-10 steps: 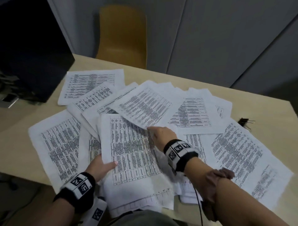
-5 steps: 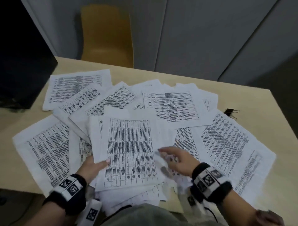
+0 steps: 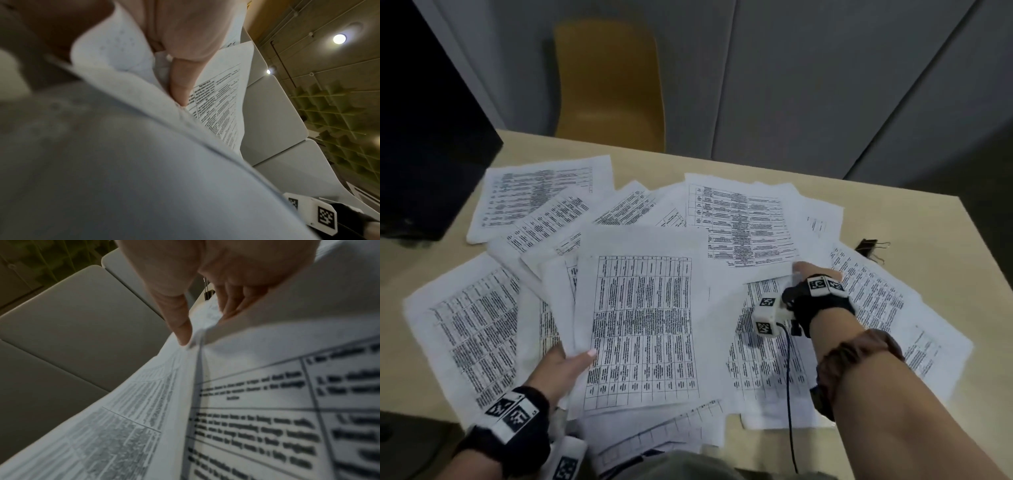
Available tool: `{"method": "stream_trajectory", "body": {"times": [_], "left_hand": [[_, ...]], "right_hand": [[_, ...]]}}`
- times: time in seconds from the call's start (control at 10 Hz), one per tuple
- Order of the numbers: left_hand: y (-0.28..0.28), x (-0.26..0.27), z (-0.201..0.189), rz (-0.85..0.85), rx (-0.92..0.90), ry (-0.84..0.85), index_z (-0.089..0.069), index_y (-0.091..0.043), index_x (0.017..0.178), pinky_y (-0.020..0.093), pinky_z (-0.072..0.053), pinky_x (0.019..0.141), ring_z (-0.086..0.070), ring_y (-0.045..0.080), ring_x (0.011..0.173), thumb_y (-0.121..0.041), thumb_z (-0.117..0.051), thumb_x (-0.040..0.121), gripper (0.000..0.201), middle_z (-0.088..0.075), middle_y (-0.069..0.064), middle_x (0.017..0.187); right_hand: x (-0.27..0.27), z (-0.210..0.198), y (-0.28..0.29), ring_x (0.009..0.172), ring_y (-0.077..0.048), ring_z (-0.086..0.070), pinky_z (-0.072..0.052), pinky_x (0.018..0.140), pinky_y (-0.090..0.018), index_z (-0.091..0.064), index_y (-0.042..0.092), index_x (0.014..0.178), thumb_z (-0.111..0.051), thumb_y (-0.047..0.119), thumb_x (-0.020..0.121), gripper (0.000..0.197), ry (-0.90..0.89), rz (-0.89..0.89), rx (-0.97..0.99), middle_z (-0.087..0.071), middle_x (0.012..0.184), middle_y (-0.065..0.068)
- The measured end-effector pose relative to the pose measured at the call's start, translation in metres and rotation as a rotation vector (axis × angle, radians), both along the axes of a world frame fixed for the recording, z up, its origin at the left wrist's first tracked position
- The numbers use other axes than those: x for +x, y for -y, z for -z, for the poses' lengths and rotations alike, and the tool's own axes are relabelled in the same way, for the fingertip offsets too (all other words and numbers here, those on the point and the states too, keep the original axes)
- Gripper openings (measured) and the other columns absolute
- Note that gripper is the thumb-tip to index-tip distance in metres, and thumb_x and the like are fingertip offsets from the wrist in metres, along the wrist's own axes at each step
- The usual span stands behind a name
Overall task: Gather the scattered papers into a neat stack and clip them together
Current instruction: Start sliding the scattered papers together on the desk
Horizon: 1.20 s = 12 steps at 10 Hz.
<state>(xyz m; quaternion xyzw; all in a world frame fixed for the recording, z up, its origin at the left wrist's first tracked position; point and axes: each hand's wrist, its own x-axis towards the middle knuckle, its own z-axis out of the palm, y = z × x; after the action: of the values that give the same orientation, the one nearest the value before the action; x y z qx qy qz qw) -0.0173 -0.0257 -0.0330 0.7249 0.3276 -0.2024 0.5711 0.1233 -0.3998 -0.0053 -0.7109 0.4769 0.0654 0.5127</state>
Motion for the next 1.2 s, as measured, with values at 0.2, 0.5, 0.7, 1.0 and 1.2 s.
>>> {"method": "stream_trajectory", "body": {"times": [0.2, 0.5, 0.7, 1.0, 1.2], "left_hand": [[-0.004, 0.003, 0.006, -0.014, 0.009, -0.036, -0.044, -0.005, 0.128, 0.049, -0.035, 0.103, -0.049, 0.034, 0.117, -0.037, -0.067, 0.081, 0.061, -0.052, 0.018, 0.13], [-0.008, 0.003, 0.006, 0.022, 0.024, -0.027, -0.037, -0.01, 0.135, 0.055, -0.033, 0.106, -0.045, 0.035, 0.125, -0.063, -0.072, 0.058, 0.1, -0.045, 0.016, 0.139], [-0.011, 0.007, 0.008, -0.003, -0.04, -0.02, -0.048, -0.008, 0.123, 0.045, -0.034, 0.102, -0.05, 0.031, 0.116, -0.039, -0.071, 0.073, 0.063, -0.056, 0.012, 0.127], [-0.009, 0.006, -0.002, -0.004, -0.101, 0.054, -0.052, -0.016, 0.116, 0.042, -0.032, 0.102, -0.048, 0.025, 0.108, -0.019, -0.06, 0.088, 0.029, -0.056, 0.013, 0.127], [-0.003, 0.01, -0.009, -0.01, -0.109, 0.031, -0.053, -0.009, 0.114, 0.048, -0.033, 0.105, -0.052, 0.028, 0.112, -0.033, -0.068, 0.078, 0.046, -0.057, 0.006, 0.122]], "right_hand": [[0.003, -0.004, 0.007, 0.113, -0.036, -0.053, -0.04, 0.08, -0.031, -0.05, -0.001, 0.12, -0.053, 0.009, 0.086, 0.036, -0.03, -0.169, -0.217, -0.054, 0.125, -0.023], [-0.01, -0.004, 0.048, 0.088, -0.034, -0.06, -0.045, 0.073, -0.034, -0.052, -0.001, 0.118, -0.056, 0.002, 0.082, 0.036, 0.081, -0.2, -0.18, -0.063, 0.099, -0.022], [-0.026, 0.02, 0.037, 0.117, -0.036, -0.052, -0.036, 0.106, -0.046, -0.051, 0.011, 0.128, -0.049, 0.09, 0.048, 0.113, -0.188, -0.322, -0.005, -0.053, 0.129, -0.022], [-0.05, 0.022, 0.03, 0.056, -0.02, -0.06, -0.045, 0.053, -0.022, -0.053, -0.005, 0.09, -0.067, 0.008, 0.08, 0.022, 0.062, -0.197, -0.033, -0.063, 0.062, -0.008], [-0.078, 0.035, 0.0, 0.048, -0.017, -0.047, -0.038, 0.051, -0.027, -0.052, 0.01, 0.066, -0.068, 0.055, 0.073, 0.048, -0.138, -0.22, 0.154, -0.053, 0.043, -0.004]]}}
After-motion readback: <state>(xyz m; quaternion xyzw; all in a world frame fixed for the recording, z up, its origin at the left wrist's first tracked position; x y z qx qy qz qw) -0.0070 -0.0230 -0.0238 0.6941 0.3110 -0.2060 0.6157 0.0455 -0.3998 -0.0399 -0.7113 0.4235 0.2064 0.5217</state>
